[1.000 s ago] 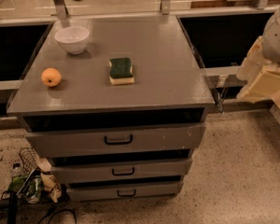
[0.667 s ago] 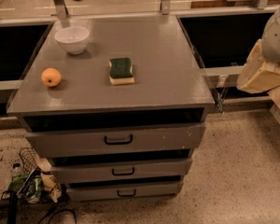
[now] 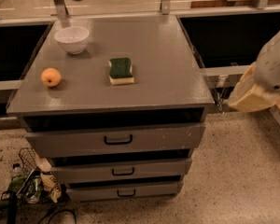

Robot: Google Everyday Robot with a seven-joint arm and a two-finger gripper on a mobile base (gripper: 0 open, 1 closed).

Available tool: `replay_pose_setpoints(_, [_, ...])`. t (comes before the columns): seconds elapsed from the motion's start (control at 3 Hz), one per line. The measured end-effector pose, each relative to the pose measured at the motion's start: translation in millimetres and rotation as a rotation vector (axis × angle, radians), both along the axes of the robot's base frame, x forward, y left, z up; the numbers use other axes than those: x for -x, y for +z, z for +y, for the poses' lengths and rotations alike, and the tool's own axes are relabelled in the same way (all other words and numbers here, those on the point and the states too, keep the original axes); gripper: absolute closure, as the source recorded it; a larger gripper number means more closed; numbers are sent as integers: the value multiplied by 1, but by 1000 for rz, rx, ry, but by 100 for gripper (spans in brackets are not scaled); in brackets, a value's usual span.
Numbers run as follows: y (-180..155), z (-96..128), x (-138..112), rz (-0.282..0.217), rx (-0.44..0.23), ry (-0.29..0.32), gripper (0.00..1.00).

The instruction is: Open bottom drawer

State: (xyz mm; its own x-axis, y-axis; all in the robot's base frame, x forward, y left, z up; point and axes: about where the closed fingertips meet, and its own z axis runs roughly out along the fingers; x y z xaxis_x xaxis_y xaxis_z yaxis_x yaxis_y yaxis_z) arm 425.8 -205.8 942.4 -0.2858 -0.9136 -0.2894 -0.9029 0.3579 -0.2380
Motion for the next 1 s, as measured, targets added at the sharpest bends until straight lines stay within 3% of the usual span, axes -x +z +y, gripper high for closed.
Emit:
replay_pose_setpoints(0.33, [-53,15,12,53,-9,1,100])
replay_pose_setpoints(0.67, [-147,41,26,153,-1,62,100])
replay_pose_setpoints(1.0, [-203,57,25,198,8,116,100])
